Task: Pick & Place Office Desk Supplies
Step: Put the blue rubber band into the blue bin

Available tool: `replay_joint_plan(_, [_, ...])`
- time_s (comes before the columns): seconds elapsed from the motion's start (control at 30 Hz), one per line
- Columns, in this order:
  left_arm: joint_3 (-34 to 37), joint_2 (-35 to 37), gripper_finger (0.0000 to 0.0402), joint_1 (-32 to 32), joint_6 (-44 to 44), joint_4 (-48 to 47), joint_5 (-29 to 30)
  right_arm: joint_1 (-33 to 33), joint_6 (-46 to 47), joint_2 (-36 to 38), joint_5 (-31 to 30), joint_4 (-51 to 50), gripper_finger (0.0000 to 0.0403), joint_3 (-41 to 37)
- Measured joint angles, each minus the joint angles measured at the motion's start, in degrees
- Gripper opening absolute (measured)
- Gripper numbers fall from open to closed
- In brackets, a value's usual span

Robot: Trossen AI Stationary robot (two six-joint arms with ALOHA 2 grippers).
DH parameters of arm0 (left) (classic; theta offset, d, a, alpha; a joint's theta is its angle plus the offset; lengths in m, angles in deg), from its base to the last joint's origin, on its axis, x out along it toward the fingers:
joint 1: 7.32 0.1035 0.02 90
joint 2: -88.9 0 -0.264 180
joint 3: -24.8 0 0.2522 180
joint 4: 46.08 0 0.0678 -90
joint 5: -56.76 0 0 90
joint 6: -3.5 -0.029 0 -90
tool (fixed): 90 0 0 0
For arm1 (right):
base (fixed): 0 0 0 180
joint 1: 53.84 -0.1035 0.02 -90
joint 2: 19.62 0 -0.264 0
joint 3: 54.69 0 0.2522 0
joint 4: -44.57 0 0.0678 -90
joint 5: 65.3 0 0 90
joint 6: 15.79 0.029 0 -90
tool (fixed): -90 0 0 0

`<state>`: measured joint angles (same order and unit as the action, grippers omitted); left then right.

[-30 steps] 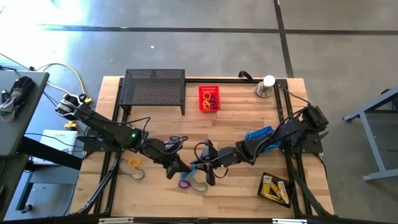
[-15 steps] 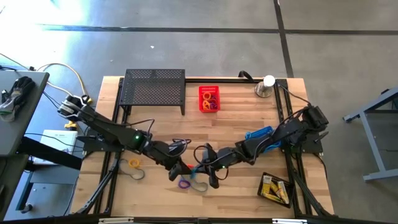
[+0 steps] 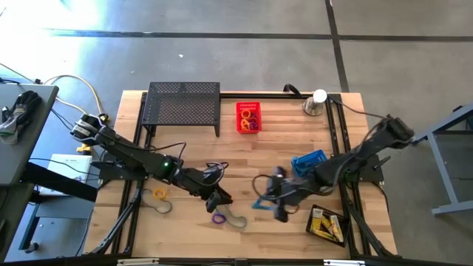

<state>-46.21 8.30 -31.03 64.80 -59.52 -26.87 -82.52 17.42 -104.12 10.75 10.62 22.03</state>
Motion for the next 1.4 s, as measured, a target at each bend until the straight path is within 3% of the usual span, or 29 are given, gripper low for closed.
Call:
replay_joint_plan(0.17, [0.0,0.0,0.0136,0.05,-0.02,0.23,0.19,-4.57,11.91,6.56,-7.25,-18.94,0.0003,-0.02])
replay_joint_plan(0.33, [0.0,0.0,0.0136,0.82,-3.14,0.09,4.6,-8.03,25.92,9.81,-10.92,-35.56,0.0003,-0.02])
replay_joint_plan(0.5, [0.02,0.0,0.0136,2.95,-4.96,-1.39,5.91,-8.78,31.67,11.24,-11.2,-42.75,0.0003,-0.02])
replay_joint_plan(0.7, [0.02,0.0,0.0136,6.45,-7.93,-3.78,1.31,-6.81,38.46,11.97,-11.16,-55.97,0.0003,-0.02])
replay_joint_plan(0.83, [0.03,0.0,0.0136,9.8,-7.89,-5.52,-4.47,-5.99,42.09,12.91,-7.57,-63.2,0.0003,-0.02])
replay_joint_plan(0.97, [0.04,0.0,0.0136,13.97,-7.86,-6.48,-13.84,-6.62,43.93,15.33,-7.66,-64.53,0.0003,-0.02])
replay_joint_plan(1.1, [0.04,0.0,0.0136,17.27,-9.23,-6.58,-19.31,-6.34,46.71,17.08,-10.54,-70.06,0.0003,-0.05])
replay_joint_plan(1.4, [0.04,0.0,0.0136,20.98,-11.58,-6.64,-22.47,-6.04,27.14,16.16,-15.16,-66.25,0.0003,-2.74])
